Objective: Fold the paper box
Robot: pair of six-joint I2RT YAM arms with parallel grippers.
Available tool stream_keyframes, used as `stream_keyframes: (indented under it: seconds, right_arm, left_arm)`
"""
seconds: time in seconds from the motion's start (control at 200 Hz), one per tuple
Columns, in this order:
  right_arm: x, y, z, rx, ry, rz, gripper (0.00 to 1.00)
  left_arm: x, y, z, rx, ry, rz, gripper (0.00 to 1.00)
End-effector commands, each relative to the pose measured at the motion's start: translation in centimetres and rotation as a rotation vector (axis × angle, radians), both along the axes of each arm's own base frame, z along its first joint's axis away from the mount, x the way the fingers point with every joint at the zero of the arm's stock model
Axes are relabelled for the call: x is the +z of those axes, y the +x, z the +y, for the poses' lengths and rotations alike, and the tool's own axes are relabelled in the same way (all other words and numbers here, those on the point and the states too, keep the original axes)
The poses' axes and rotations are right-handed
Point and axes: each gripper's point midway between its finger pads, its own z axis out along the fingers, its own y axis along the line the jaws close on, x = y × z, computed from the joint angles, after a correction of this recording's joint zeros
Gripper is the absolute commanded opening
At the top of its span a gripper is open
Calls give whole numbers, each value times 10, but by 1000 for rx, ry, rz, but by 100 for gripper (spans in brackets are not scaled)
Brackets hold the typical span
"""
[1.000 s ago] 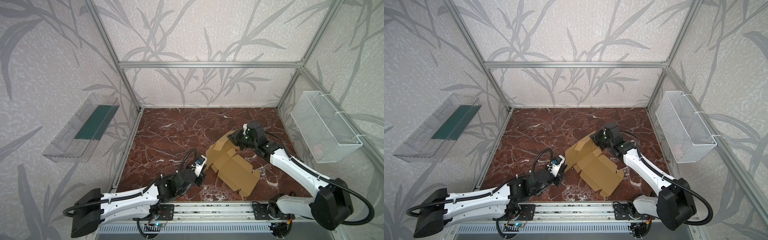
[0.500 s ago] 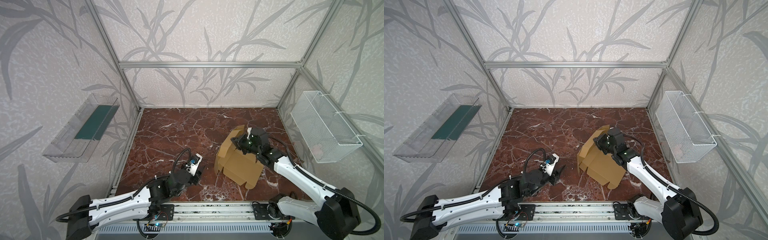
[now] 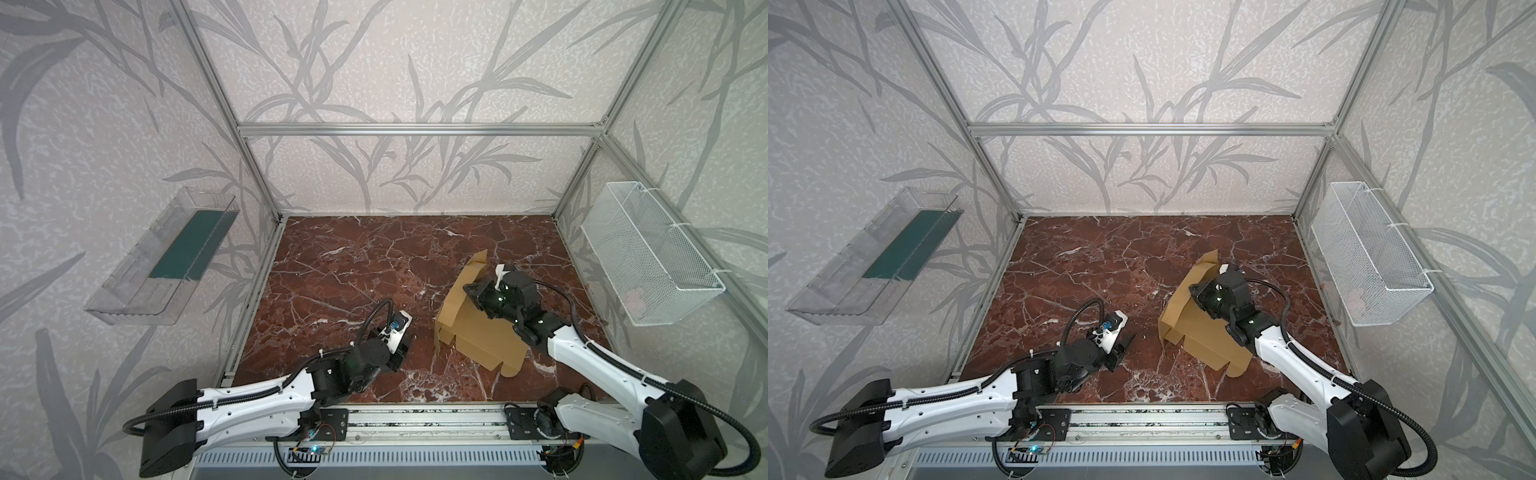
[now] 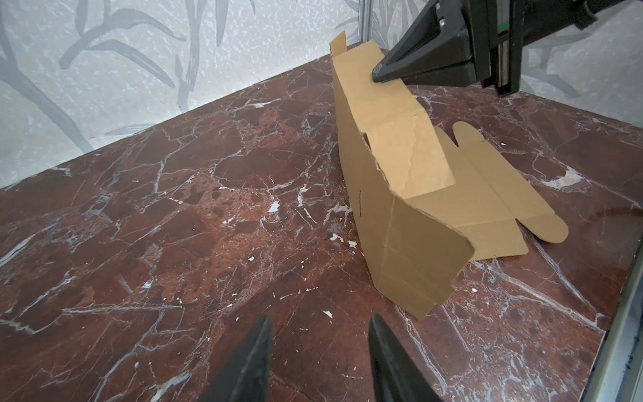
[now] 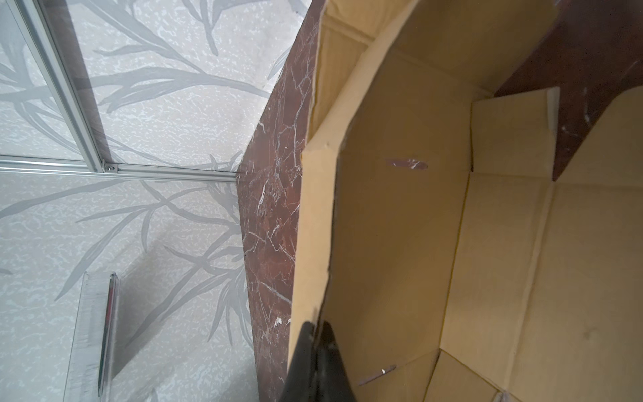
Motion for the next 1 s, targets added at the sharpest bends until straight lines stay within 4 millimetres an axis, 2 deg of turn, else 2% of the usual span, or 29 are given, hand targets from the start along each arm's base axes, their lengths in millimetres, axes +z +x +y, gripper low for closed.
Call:
stream_keyframes:
  seconds: [0.0,0.225,0.51,0.795,0.995]
  right_arm:
    - [-6,-2,-4,5,-21,-17,0]
    - [-3,-5,-5,21,-46,-33,0]
    - [3,-10,-4,45,-57,-34,0]
    - [7,-17,-6,68,-73,-44,0]
    - [10,-22,-7,81,-83,-51,0]
  left_arm:
    - [-1,-3,-9,-26,-40,11,47]
    - [-19,-7,-23,-70,-79,43,47]
    - [-17,-8,-48,-171,-106,-60,49]
    - [-25,8,-68,-186,-37,-203,52]
    - [-39,14,-85,-201,-9,-216,53]
